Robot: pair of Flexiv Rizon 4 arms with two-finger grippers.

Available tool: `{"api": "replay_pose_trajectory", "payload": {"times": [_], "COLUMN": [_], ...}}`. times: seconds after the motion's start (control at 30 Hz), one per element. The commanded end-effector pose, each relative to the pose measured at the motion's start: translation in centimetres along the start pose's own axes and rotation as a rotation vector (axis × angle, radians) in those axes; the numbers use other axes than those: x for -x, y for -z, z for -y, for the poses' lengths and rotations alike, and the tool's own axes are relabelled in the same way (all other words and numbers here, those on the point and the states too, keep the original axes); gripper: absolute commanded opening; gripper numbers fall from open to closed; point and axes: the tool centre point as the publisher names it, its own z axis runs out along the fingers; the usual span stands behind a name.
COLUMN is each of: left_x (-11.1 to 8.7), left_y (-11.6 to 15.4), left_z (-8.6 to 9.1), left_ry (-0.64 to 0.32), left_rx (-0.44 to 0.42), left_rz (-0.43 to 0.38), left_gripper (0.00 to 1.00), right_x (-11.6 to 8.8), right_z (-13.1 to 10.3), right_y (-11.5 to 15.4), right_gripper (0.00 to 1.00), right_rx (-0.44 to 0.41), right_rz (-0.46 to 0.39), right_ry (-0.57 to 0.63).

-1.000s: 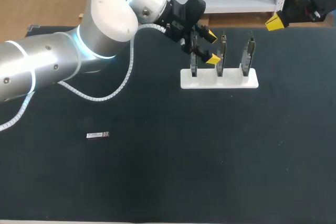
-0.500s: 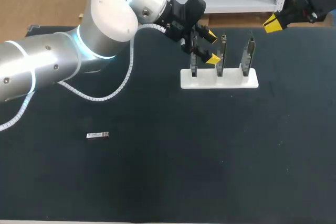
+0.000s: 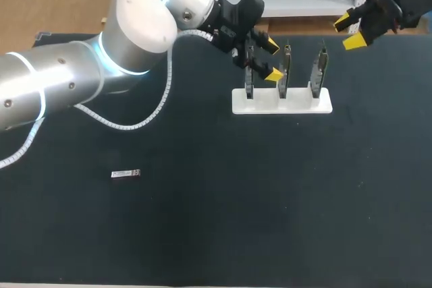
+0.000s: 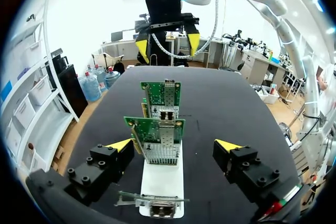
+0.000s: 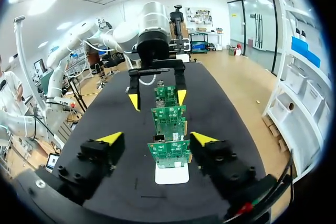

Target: Pick up the optical module with the left hand, and insert it into the network port with the right hand.

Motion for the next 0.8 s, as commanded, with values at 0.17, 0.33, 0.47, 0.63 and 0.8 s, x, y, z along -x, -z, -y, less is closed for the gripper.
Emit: {"api": "replay_pose_trajectory", "payload": {"times": [0.17, 0.33, 0.47, 0.63, 0.8], "left_x": [0.3, 1.1, 1.7, 2.0, 0.5], "left_y": [2.7, 5.3, 7.1, 10.1, 13.3], "left_z": [0.6, 0.7, 0.7, 1.5, 3.3], "left_ry": [-0.035, -0.047, -0.055, -0.091, -0.142], "left_rx": [0.044, 0.098, 0.126, 0.182, 0.223], "left_rz": [-0.024, 0.02, 0.041, 0.036, -0.08], "left_gripper": [1.0, 1.0, 1.0, 1.0, 1.0], "right_x": [0.0, 0.0, 0.0, 0.0, 0.0], "right_z": [0.0, 0.0, 0.0, 0.0, 0.0], "right_y": [0.0, 0.0, 0.0, 0.0, 0.0], "right_gripper": [1.0, 1.0, 1.0, 1.0, 1.0], "right_rx": [-0.001, -0.001, -0.001, -0.001, -0.001], "right_rz": [-0.001, -0.001, -0.001, -0.001, -0.001], "right_ry": [0.0, 0.0, 0.0, 0.0, 0.0]}}
